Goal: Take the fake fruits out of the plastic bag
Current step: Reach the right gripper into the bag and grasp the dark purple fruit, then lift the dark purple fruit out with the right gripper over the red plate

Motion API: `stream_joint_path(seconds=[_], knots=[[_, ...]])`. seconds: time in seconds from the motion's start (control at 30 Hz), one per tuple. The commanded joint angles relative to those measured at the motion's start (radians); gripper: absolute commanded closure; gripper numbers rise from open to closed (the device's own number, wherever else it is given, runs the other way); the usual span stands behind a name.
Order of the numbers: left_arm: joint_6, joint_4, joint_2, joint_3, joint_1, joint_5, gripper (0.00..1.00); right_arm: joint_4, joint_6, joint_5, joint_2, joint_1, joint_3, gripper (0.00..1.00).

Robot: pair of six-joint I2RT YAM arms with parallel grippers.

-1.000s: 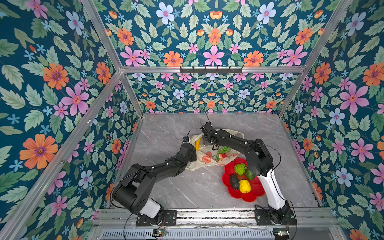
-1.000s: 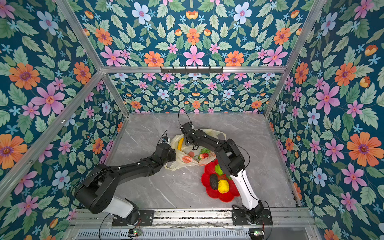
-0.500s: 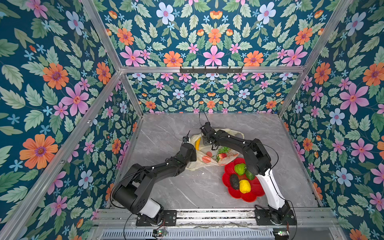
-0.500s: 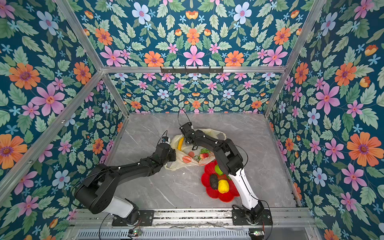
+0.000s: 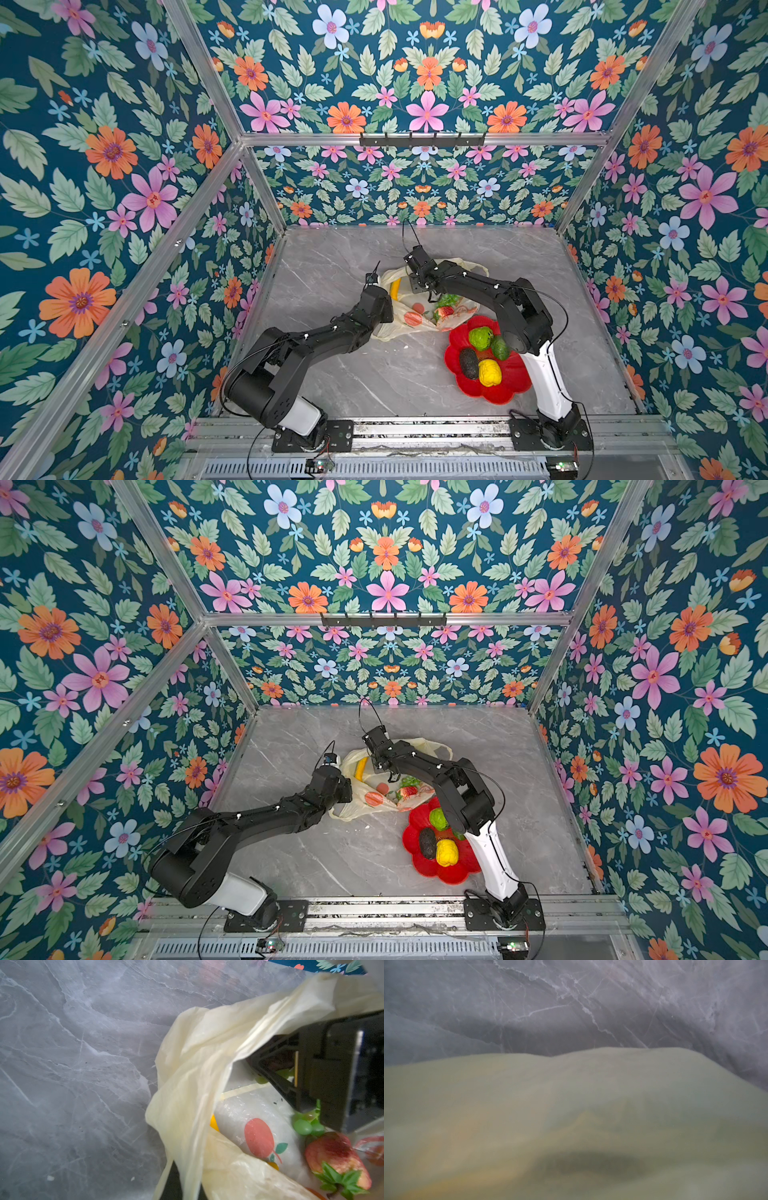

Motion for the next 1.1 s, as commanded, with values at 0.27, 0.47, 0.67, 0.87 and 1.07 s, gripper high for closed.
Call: stream_joint_path(seconds=[0.27, 0.47, 0.67, 0.87, 1.07], knots=[[0.016, 0.006, -0.005, 0.002, -0.001, -0.015, 0.93, -0.079, -0.042, -0.104, -0.138, 0.02, -0.101, 0.51], [0.017, 0.005, -0.008, 0.003, -0.001, -0.014, 0.93, -0.197, -0.061, -0.137, -0.234, 0.023, -0.149, 0.52], [0.017, 0.003, -0.012, 0.001, 0.0, -0.012, 0.93, -0.334, -0.073, -0.166, -0.373, 0.022, -0.238, 0.52], [0.016, 0.003, -0.013, 0.001, 0.0, -0.008, 0.93, -0.488, -0.043, -0.185, -0.496, 0.023, -0.321, 0.52], [0.016, 0.005, -0.009, 0.002, -0.001, -0.004, 0.93, -0.654, 0.015, -0.217, -0.615, 0.023, -0.389, 0.53]])
